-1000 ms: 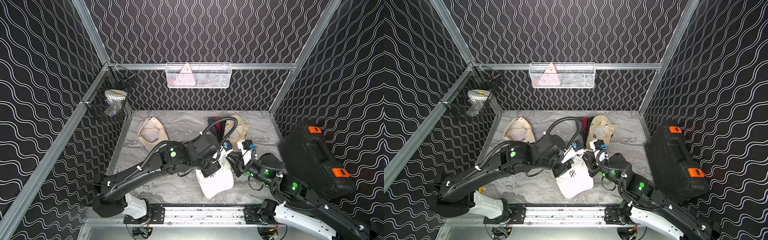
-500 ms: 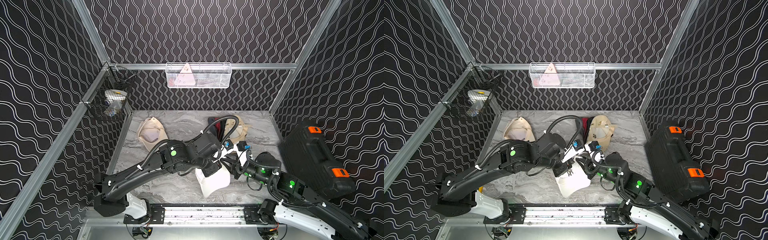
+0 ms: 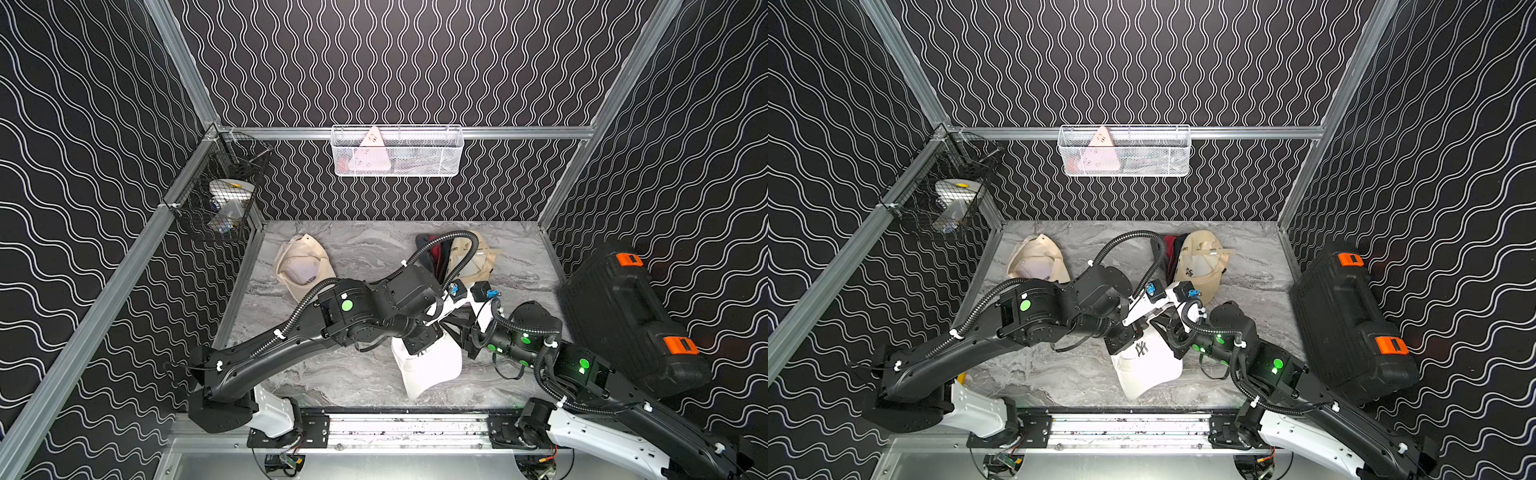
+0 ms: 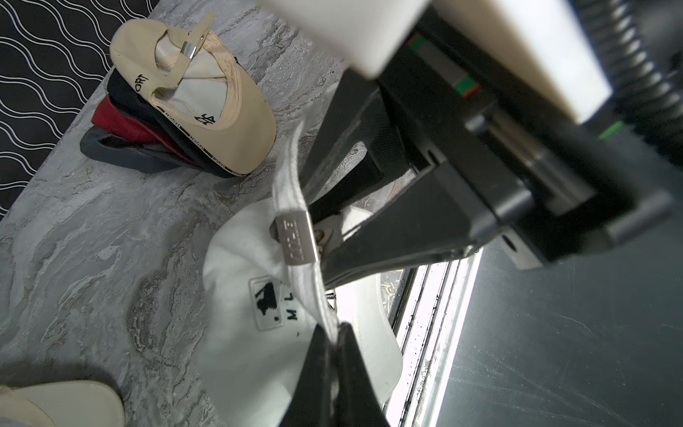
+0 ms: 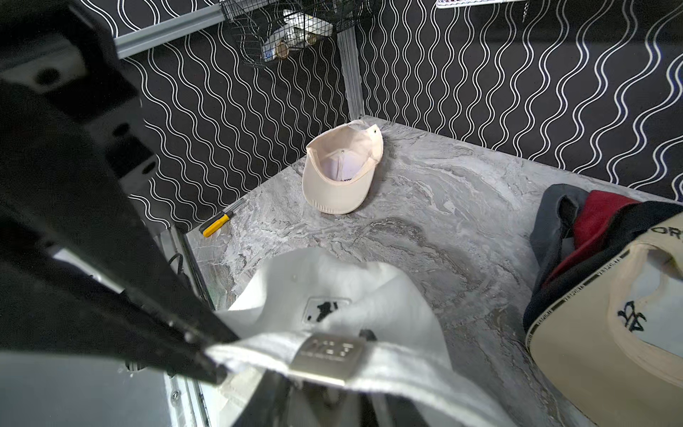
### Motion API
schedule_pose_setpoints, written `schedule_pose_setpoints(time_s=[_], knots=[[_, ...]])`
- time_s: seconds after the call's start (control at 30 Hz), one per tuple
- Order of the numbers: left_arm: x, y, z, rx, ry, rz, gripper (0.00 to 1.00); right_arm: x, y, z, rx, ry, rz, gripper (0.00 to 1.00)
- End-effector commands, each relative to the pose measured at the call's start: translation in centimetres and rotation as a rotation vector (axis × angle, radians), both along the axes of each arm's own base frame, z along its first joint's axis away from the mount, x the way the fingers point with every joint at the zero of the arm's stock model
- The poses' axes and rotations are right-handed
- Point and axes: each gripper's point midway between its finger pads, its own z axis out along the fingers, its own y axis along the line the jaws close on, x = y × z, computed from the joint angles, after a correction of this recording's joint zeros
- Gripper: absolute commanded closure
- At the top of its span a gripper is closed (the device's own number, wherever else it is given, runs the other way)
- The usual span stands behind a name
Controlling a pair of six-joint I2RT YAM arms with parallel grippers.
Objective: Open the adjustable buckle of the baseball cap
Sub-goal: Pull the adjustable strap on the baseball cap.
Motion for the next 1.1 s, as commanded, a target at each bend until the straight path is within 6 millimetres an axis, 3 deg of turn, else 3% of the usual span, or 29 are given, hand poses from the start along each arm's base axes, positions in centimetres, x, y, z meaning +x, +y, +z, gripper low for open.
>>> schedule_pose_setpoints(time_s=[0.0, 0.27, 0.5, 0.63, 1.07], knots=[[0.1, 0.0, 0.8, -0.022, -0.008, 0.009, 1.00, 0.0, -0.2, 0.4, 0.018, -0.014, -0.008, 0.67], [0.4, -0.2, 1.1, -0.032, -0.018, 0.020, 1.00, -0.5, -1.0, 0.2, 0.025, -0.013, -0.011, 0.69], [0.3, -0.4, 1.0, -0.037, -0.006, 0.017, 1.00, -0.6, -1.2, 0.8, 0.040, -0.030, -0.018, 0.85], [0.1, -0.4, 0.7, -0.035, 0.003, 0.016, 1.00, -0.5, -1.5, 1.2, 0.059, -0.041, -0.028, 0.89], [-0.7, -0.2, -0.3, -0.026, 0.031, 0.006, 1.00, 0.4, -3.5, 2.0, 0.085, -0.065, -0.142, 0.92]])
